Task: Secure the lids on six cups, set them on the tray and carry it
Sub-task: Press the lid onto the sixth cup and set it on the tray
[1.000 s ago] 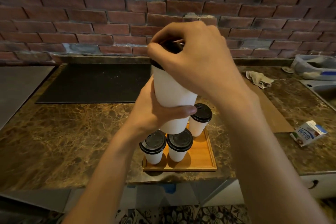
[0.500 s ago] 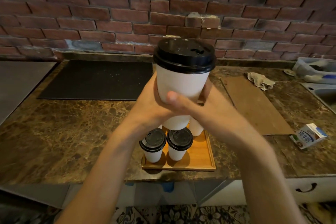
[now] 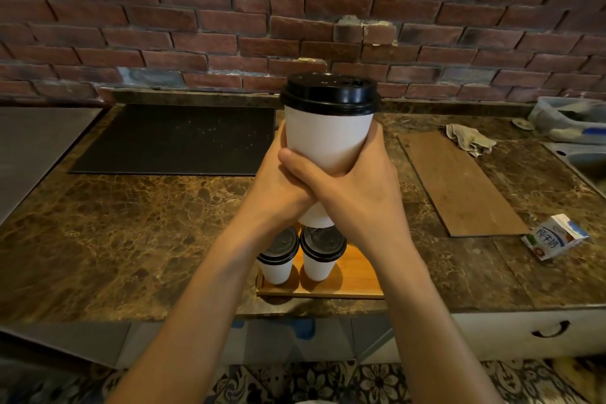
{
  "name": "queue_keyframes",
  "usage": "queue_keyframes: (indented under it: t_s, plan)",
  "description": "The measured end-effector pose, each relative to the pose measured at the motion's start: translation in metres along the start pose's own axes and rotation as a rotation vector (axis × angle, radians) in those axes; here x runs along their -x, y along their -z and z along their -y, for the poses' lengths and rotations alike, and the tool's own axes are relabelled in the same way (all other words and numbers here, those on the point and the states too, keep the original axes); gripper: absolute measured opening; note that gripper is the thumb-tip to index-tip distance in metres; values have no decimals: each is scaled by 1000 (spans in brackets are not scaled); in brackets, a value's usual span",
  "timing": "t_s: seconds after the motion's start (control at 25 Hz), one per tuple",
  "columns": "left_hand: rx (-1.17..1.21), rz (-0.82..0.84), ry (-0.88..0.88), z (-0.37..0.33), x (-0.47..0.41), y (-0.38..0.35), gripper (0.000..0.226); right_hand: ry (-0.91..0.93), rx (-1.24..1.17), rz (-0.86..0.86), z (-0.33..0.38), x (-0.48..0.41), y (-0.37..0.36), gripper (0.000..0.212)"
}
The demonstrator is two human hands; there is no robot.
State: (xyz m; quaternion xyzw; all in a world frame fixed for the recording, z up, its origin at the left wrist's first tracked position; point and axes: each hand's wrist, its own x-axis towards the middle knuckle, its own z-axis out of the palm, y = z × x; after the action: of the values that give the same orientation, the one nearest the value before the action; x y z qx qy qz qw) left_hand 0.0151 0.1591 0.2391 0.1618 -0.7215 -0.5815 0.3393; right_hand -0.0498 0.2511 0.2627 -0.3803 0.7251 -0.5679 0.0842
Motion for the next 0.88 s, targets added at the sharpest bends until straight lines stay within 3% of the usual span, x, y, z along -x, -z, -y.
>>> queue_keyframes:
  t_s: [0.4,0.64,0.88]
  plan:
    - [-65,29,8,3,2,2,63,-5,-56,28,-2,-2,5,81]
    - [56,234,90,-3,0,16,95,-10,-151,113,2,-12,24,77]
    - [122,336,124,-10,2,17,63,1,-252,328,2,-27,45,78]
